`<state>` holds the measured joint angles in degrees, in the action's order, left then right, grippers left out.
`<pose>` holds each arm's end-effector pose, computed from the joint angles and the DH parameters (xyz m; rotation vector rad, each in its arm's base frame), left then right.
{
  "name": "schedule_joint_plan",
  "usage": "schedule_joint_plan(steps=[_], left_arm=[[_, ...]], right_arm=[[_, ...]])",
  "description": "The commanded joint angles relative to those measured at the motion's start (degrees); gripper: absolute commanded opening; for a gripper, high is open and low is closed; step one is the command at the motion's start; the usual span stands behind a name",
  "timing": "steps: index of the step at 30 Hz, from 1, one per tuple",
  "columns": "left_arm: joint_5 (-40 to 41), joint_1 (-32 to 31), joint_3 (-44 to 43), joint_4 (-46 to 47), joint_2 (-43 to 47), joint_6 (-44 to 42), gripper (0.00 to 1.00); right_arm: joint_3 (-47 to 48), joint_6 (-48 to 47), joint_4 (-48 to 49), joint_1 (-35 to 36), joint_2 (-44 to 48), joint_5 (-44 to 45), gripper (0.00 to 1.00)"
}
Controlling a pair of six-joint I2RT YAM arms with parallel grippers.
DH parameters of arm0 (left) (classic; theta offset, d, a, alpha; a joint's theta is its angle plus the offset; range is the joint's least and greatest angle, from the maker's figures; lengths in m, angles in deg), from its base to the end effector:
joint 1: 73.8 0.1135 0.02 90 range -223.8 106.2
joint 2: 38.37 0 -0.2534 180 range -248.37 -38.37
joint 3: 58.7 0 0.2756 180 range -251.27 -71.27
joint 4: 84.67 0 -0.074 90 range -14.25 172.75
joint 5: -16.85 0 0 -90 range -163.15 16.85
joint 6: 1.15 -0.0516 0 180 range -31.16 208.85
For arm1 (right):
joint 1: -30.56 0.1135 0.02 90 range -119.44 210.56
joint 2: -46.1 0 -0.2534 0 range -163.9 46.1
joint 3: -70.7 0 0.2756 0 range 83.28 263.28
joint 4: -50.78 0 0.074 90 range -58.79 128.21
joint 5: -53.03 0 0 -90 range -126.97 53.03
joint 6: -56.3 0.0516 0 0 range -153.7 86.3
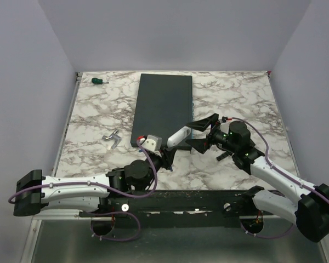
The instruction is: Load the batteries into the remote control
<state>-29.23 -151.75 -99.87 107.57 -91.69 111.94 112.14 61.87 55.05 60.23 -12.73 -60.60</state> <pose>0.0870 -0.2363 0.2589 0.1539 1.6169 -0.7781 0.2243 0.1516 0.2204 0.8974 2.0617 1.7768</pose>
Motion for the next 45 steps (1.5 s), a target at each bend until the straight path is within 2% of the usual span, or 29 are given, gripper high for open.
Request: schedule_joint_plan(steps=[1, 10, 18, 37, 45], left_arm=[[-0.72, 0.26, -0.44, 3.91, -1.42, -1.38, 0.00], [-2.26, 0.26, -1.62, 5.24, -3.48, -1.91, 0.00], [-2.51, 0.25, -1.78, 5.61, -4.27, -2.42, 0.00], [-1.51, 0.20, -4.80, 5.09, -8.52, -3.40, 0.00], [2.35, 0.26, -6.00, 4.22, -9.86, -3.40, 0.00]], right_arm=[[1.00, 1.73, 2.24, 0.39, -0.66, -2.63, 0.95], [1.36, 2.64, 3.78, 1.15, -2.56, -3.91, 0.89], [2.28, 3.26, 5.39, 2.62, -3.64, -4.07, 0.74], [5.91, 0.80, 2.48, 7.21, -3.84, -1.20, 0.69], [6.63, 0.67, 0.65, 9.40, -2.31, 0.61, 0.65]])
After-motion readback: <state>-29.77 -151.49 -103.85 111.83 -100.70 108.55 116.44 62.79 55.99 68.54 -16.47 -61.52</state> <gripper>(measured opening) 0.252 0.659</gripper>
